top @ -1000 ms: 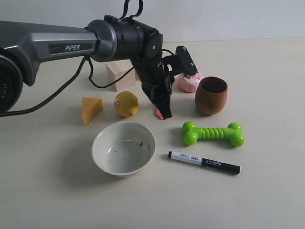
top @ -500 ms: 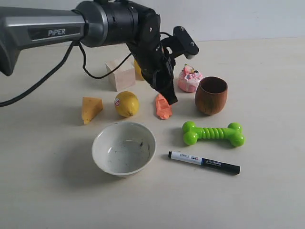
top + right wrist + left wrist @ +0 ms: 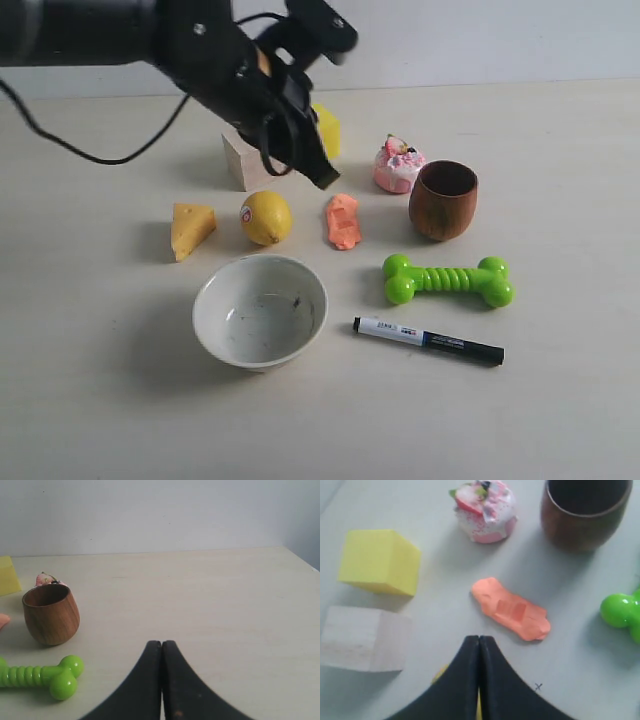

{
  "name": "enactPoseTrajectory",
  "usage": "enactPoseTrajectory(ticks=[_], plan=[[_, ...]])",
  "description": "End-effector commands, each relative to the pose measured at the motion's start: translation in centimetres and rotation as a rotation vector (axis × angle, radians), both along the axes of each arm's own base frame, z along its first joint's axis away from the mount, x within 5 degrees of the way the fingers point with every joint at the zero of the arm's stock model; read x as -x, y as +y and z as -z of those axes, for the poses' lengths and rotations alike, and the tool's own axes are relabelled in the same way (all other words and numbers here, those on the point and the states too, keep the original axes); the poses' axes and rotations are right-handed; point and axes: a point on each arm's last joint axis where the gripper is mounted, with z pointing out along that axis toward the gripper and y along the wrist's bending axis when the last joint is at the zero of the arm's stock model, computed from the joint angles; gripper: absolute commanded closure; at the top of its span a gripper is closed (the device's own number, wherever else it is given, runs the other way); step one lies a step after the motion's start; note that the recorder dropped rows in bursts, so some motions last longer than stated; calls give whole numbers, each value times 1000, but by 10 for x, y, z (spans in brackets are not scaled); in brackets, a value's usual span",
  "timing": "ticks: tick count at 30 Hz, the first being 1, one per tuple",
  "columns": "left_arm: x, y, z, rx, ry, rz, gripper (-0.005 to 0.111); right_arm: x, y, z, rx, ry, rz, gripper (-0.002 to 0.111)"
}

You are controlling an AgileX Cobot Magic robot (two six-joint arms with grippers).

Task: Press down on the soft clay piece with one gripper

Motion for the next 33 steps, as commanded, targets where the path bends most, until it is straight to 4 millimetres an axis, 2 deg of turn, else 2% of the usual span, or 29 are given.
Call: enactPoseTrajectory(ticks=[1, 2, 3, 4, 5, 6, 7, 8, 14, 18, 25, 29, 33], plan=[[19, 44, -47, 166, -83, -142, 107, 0, 0, 0, -2, -12, 1, 108], [34, 65, -69, 215, -147, -162, 107, 0, 0, 0, -2, -12, 1, 108], [40, 74, -79, 237, -177, -172, 107, 0, 0, 0, -2, -12, 1, 108], [58, 93, -102, 303, -238, -204, 107, 0, 0, 0, -2, -12, 1, 108], [66, 101, -109, 333, -254, -222, 107, 0, 0, 0, -2, -12, 1, 108], [84, 118, -127, 397, -290, -258, 107, 0, 0, 0, -2, -12, 1, 108], [94, 125, -135, 422, -311, -266, 107, 0, 0, 0, -2, -12, 1, 108], [112, 139, -144, 454, -351, -274, 107, 0, 0, 0, -2, -12, 1, 108], [176, 177, -171, 566, -499, -259, 107, 0, 0, 0, -2, -12, 1, 108], [204, 193, -189, 631, -591, -244, 107, 0, 0, 0, -2, -12, 1, 108], [229, 207, -200, 680, -669, -229, 107, 0, 0, 0, -2, -12, 1, 108], [233, 209, -200, 657, -686, -219, 107, 0, 0, 0, -2, -12, 1, 108], [233, 210, -193, 592, -631, -227, 107, 0, 0, 0, -2, -12, 1, 108]])
